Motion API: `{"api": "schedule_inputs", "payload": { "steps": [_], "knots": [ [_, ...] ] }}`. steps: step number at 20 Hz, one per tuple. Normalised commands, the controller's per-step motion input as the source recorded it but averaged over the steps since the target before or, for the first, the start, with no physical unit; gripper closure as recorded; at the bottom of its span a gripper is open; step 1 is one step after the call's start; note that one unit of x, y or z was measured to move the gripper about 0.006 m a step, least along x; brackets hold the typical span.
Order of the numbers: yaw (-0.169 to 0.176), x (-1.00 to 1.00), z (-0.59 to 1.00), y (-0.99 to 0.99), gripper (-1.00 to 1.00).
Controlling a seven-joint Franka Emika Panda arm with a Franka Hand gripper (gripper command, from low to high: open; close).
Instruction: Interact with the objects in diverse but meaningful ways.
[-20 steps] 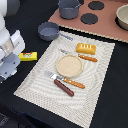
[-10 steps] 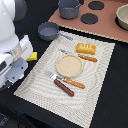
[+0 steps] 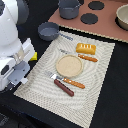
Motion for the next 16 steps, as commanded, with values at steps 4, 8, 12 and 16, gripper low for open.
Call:
{"api": "schedule_inputs", "payload": {
  "steps": [4, 8, 12, 16],
  "knots": [
    [-0.077, 0.41, 1.0, 0.01, -1.0],
    [-0.082, 0.77, 0.78, -0.03, -1.0],
    [-0.055, 0.98, 0.64, 0.0, -1.0],
    [-0.046, 0.99, 0.64, 0.0, -1.0]
  ]
}}
